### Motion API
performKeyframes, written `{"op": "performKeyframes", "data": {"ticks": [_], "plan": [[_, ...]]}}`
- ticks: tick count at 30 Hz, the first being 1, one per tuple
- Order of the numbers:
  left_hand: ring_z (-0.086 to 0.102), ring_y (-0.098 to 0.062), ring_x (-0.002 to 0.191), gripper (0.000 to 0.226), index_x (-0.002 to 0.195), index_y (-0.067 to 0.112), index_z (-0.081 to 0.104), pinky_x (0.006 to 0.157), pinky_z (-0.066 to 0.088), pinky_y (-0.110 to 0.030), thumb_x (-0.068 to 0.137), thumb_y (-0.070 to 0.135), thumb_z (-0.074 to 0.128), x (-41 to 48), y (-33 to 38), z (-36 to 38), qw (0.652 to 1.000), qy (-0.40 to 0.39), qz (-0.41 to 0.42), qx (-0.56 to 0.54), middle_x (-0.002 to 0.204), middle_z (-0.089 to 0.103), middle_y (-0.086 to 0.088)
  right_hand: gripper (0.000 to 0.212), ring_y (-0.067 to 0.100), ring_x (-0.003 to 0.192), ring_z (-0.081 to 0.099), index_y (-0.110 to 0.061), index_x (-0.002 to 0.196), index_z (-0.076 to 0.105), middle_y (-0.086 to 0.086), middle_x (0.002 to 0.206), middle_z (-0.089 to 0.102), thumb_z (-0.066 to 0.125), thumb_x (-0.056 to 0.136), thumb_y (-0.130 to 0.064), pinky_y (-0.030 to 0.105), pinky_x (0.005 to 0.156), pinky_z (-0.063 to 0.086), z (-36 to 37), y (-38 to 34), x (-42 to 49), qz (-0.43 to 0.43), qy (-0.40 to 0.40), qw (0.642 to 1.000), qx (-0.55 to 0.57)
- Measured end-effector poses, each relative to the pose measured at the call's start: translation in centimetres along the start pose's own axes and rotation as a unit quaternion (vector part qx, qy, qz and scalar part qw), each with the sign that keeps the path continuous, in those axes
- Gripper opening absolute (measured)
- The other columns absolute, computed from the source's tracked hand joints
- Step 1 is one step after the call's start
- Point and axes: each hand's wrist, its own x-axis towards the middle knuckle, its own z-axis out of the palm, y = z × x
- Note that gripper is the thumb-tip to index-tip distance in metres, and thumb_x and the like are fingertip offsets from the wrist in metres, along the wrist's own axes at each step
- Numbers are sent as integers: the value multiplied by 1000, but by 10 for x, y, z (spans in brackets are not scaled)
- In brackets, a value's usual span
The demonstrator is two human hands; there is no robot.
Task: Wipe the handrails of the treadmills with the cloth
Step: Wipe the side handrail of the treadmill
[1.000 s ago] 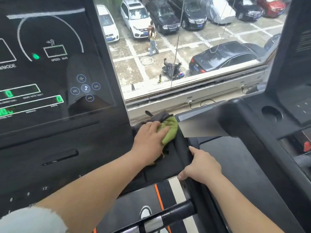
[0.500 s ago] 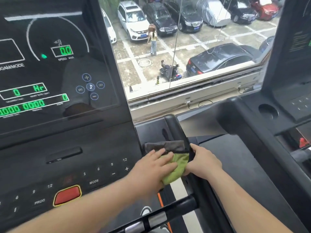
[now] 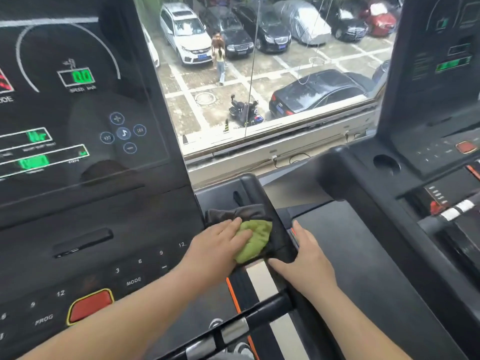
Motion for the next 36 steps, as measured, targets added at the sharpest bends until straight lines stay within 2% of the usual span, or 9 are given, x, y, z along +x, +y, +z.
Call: {"op": "performKeyframes", "data": {"ticks": [4,6,8,12,16,22,26,30,36], "plan": [[48,-27,138,57,149,29,48,101,48,-42,93,21,57,36,-18,-12,979,70,-161,-100,157,46,-2,82,17,122,56,-33,130,51,-7,132,54,73,61,-72,40,96,52,3,21,-17,93,-29,995,-37],[52,-29,126,43,134,33,54,94,51,-45,93,20,50,60,-4,-14,933,114,-262,-219,140,56,3,68,16,106,60,-32,108,51,-10,111,55,69,59,-75,39,87,55,5,27,-26,114,-47,989,-77],[54,-31,116,32,118,30,58,95,49,-48,89,20,48,79,16,-10,902,137,-297,-281,126,61,2,66,15,106,61,-32,109,52,-12,109,53,68,62,-75,37,84,55,9,33,-32,119,-41,988,-85],[25,-31,153,64,151,31,46,126,15,-47,88,24,57,71,60,20,987,6,-58,-152,164,34,3,57,16,98,62,-32,103,54,-10,102,51,65,64,-71,39,79,57,11,34,-39,119,-21,989,-81],[33,-21,151,55,145,31,57,125,21,-40,90,30,55,68,19,11,966,-43,195,-164,157,47,7,52,17,98,64,-34,102,58,-11,99,53,65,66,-71,38,79,57,12,32,-43,119,-10,990,-77],[25,-26,154,56,150,28,49,127,14,-45,94,25,58,109,22,8,988,17,-27,-148,160,43,5,95,-9,112,56,-37,145,52,-27,132,58,92,60,-55,14,93,42,-3,50,-70,125,-40,982,137],[37,-28,149,60,141,28,59,124,20,-46,82,21,67,56,51,31,979,21,115,-165,153,51,6,100,4,123,56,-37,142,50,-19,135,56,85,54,-70,30,97,50,-1,64,-90,178,-54,983,6],[36,-17,149,59,143,32,57,125,20,-42,85,23,59,59,33,30,953,-30,263,-148,153,52,12,65,12,98,64,-34,111,59,-15,108,66,75,59,-69,35,82,57,6,71,-96,182,-49,979,-77],[44,-25,142,53,135,23,63,122,17,-44,82,22,60,73,86,23,988,26,3,-155,142,61,5,55,13,94,64,-33,107,61,-14,98,65,69,65,-66,31,73,53,17,77,-102,161,10,983,-84]]}}
